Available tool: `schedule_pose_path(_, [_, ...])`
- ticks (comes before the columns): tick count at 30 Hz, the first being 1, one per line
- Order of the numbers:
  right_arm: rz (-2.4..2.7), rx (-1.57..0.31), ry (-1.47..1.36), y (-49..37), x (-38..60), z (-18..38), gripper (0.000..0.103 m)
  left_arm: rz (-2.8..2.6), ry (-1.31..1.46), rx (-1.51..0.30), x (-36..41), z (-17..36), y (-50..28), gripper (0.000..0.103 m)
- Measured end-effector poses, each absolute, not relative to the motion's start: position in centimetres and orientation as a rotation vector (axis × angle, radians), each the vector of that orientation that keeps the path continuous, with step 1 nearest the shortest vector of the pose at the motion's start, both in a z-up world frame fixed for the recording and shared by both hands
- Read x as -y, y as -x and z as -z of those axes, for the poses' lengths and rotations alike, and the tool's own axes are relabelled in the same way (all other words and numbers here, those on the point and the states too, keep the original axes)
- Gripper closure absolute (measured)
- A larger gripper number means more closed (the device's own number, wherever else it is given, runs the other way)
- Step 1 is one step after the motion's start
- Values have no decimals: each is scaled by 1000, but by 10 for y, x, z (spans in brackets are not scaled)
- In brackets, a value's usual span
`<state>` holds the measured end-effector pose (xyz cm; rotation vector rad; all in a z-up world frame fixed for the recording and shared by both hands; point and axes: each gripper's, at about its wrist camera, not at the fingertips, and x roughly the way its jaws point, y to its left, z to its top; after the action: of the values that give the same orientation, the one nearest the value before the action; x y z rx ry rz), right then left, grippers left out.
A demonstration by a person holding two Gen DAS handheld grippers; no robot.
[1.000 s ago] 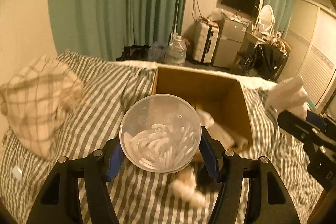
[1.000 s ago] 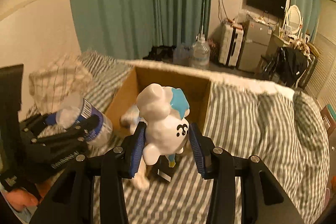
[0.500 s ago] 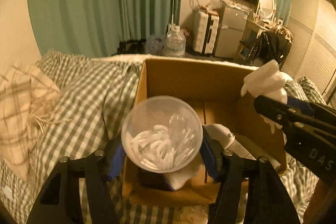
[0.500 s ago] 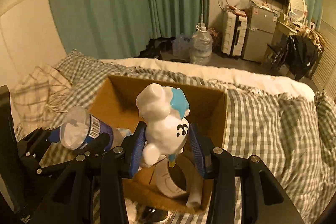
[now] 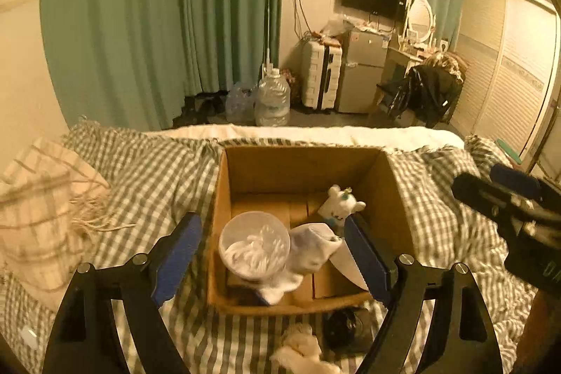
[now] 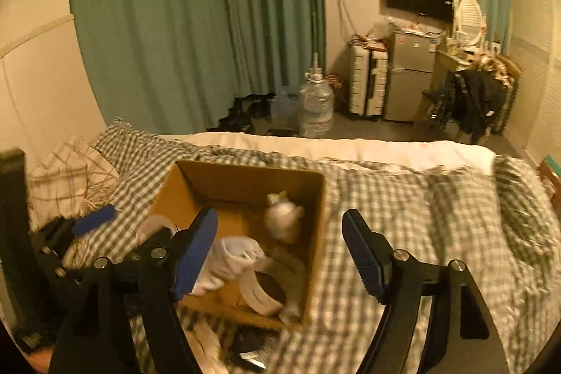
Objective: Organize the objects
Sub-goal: 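Place the jar and bear figurine into the box, opening both grippers, then grasp the lace cloth with the left gripper while the right gripper grasps the black cup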
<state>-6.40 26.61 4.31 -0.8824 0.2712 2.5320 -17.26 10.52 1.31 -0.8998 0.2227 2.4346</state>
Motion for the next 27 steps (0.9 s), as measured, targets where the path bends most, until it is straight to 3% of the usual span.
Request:
schedule_pose_path(3, [-2501, -270, 888, 36, -260, -51, 28, -2451, 887, -213, -91, -27, 150, 5])
schedule_pose_path(7, [-2495, -310, 884, 2, -247, -53, 28, -2473, 887, -189, -67, -33, 121, 0])
schedule_pose_path(14, [-2481, -314, 926, -43, -220, -35, 28, -2516, 928, -202, -35, -12, 79, 0])
schedule_pose_path(16, [-2469, -316, 943, -49, -214, -24, 21, -2524, 948, -197, -27, -1, 73, 0])
schedule_pose_path(27, [-2393, -318, 1127, -28, -210, 57, 19, -2520, 1158, -202, -26, 98, 84, 0])
